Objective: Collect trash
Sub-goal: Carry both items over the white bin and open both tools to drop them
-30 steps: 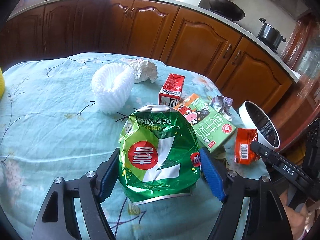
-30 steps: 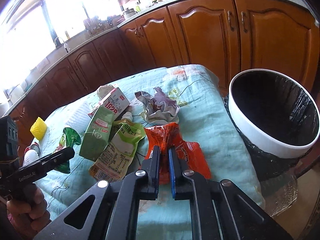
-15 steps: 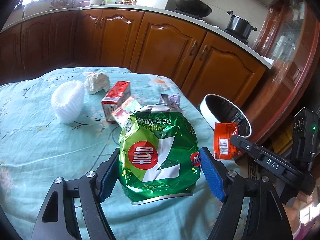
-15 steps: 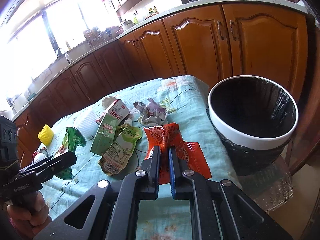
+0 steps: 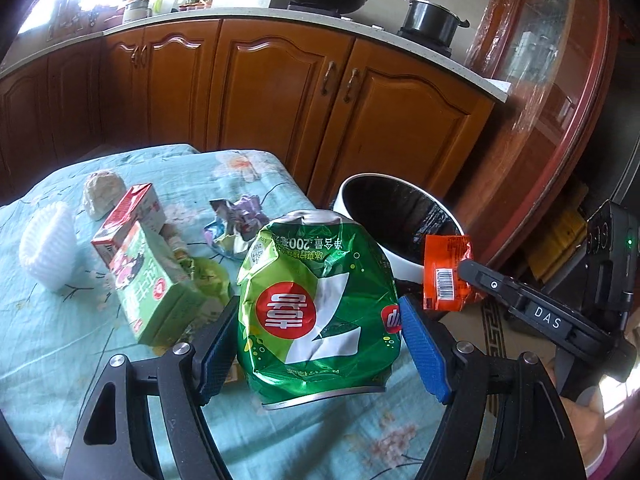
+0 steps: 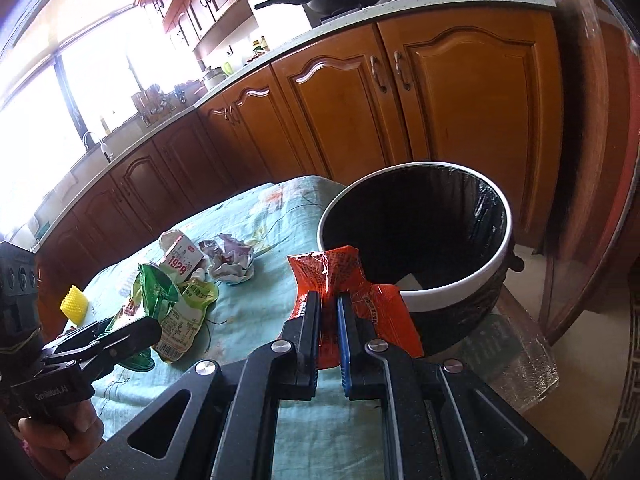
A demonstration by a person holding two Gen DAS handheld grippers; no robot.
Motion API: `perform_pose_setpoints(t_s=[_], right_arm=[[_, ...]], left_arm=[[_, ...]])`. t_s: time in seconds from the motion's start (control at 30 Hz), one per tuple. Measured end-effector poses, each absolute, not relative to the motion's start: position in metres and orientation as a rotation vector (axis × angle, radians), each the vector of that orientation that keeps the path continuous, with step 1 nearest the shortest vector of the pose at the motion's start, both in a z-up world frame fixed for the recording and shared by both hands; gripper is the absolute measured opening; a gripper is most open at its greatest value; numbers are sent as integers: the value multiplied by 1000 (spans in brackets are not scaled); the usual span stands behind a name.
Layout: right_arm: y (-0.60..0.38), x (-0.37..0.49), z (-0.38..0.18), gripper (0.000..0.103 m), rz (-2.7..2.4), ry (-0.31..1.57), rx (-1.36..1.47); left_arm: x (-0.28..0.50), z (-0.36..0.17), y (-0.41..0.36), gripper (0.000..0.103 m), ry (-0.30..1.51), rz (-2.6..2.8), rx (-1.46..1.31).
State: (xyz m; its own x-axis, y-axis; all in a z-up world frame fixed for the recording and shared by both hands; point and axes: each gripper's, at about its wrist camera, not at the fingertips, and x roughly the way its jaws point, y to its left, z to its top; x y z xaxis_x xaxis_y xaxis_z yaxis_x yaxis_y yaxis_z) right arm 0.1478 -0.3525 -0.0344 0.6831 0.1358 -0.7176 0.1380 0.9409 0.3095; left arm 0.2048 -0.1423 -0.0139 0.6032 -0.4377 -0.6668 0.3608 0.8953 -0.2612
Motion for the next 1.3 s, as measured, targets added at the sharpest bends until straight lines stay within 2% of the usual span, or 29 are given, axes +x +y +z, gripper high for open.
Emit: perform_pose_setpoints(t_s=[1.3], right_arm=[[-457,205,-52,8,-107,846,377]], left_arm=[[341,-56,-308,75,883,-545,90]])
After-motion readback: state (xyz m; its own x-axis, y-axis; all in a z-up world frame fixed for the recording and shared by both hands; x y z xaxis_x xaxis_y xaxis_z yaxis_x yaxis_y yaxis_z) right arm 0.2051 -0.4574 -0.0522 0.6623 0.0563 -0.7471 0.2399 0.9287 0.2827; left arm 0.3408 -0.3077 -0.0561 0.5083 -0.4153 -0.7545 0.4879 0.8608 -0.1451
